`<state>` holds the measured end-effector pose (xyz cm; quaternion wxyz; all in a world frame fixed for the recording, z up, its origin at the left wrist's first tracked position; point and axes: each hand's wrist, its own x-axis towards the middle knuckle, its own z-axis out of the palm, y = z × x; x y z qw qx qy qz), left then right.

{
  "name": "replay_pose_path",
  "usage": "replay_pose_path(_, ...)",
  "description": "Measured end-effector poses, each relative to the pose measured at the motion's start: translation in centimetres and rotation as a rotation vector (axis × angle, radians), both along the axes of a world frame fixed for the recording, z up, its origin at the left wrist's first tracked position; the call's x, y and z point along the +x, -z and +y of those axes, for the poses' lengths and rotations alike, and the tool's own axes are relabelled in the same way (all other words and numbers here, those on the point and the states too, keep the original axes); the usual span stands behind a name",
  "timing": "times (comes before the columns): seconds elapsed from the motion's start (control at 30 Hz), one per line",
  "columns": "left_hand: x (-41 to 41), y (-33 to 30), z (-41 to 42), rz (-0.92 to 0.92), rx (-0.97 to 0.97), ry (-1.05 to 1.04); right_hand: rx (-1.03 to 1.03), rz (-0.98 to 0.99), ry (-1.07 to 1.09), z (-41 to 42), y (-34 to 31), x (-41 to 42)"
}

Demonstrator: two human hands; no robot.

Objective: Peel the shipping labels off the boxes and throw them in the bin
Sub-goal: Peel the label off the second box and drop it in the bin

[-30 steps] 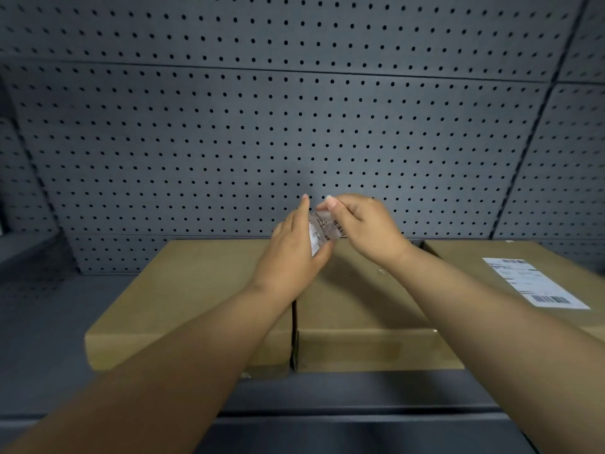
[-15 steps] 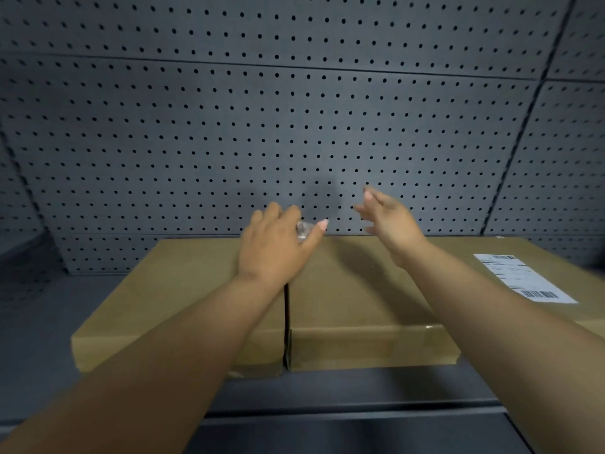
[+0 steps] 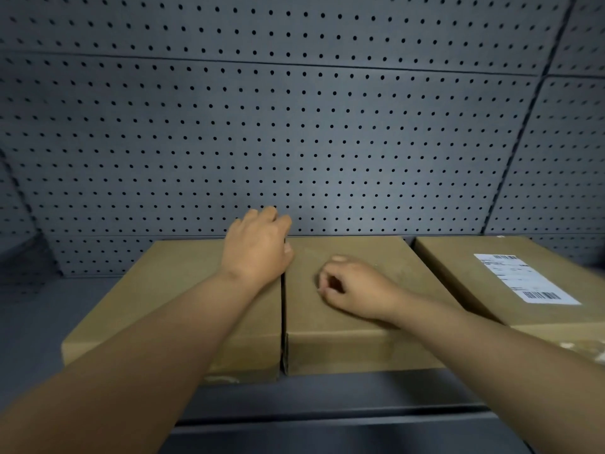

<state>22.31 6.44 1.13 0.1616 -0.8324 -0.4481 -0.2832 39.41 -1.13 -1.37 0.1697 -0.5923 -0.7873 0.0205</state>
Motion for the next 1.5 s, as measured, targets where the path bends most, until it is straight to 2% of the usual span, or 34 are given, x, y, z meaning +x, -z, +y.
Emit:
replay_pose_path(0.13, -0.7, 0.1, 0.1, 0.079, -0.015, -0.033, 0.031, -0.058, 0.311, 1.4, -0.7, 2.2)
replay_pose_path(0.17, -0.8, 0.1, 0.0, 0.095, -0.020, -0.043, 0.047, -0.066, 0.332, 1.8, -0.7, 1.5)
replay_pose_path(0.23, -0.8, 0.3, -0.2, 0.127, -0.024, -0.050, 0.089, -0.059, 0.256, 2.2, -0.2, -0.8)
replay_pose_path(0.33, -1.0, 0.5, -0.3, 0.182, -0.025, -0.035, 0.105, 0.021, -0.002, 1.1, 0.6, -3.2)
replay_pose_path(0.43, -1.3, 0.6, -0.4, 0.189, -0.020, -0.032, 0.034, 0.018, -0.115, -0.3, 0.3, -1.4)
replay_pose_path(0.53, -1.4, 0.7, -0.3, 0.188, -0.011, -0.029, 0.014, -0.013, 0.024, 0.0, -0.2, 1.5)
replay_pose_path(0.63, -1.2, 0.8, -0.2, 0.190, -0.014, -0.028, 0.069, -0.009, 0.130, 1.0, -0.3, 0.9)
replay_pose_path(0.77, -0.7, 1.0, -0.3, 0.194, 0.016, -0.032, 0.069, 0.031, -0.078, -0.1, 0.5, -3.0)
replay_pose_path(0.87, -0.6, 0.9, -0.4, 0.192, 0.029, -0.038, -0.002, 0.025, -0.160, -1.5, 0.2, -2.0)
replay_pose_path(1.07, -0.7, 0.9, -0.6, 0.202, 0.025, -0.014, 0.047, -0.022, 0.136, -0.9, -0.6, 1.8)
replay_pose_path(1.17, -0.3, 0.9, -0.7, 0.198, 0.001, -0.016, 0.086, 0.020, 0.033, -1.1, 0.2, -1.2)
replay_pose_path(1.3, -0.2, 1.0, -1.0, 0.197, 0.026, -0.004, 0.012, 0.021, -0.166, -2.9, 0.5, -1.7)
replay_pose_path(1.37, -0.5, 0.9, -1.1, 0.185, 0.047, -0.005, -0.019, 0.006, -0.116, -3.3, 0.0, 0.4)
replay_pose_path(1.5, -0.8, 0.9, -1.0, 0.175, 0.055, -0.008, 0.039, -0.030, 0.126, -2.7, -0.7, 3.3)
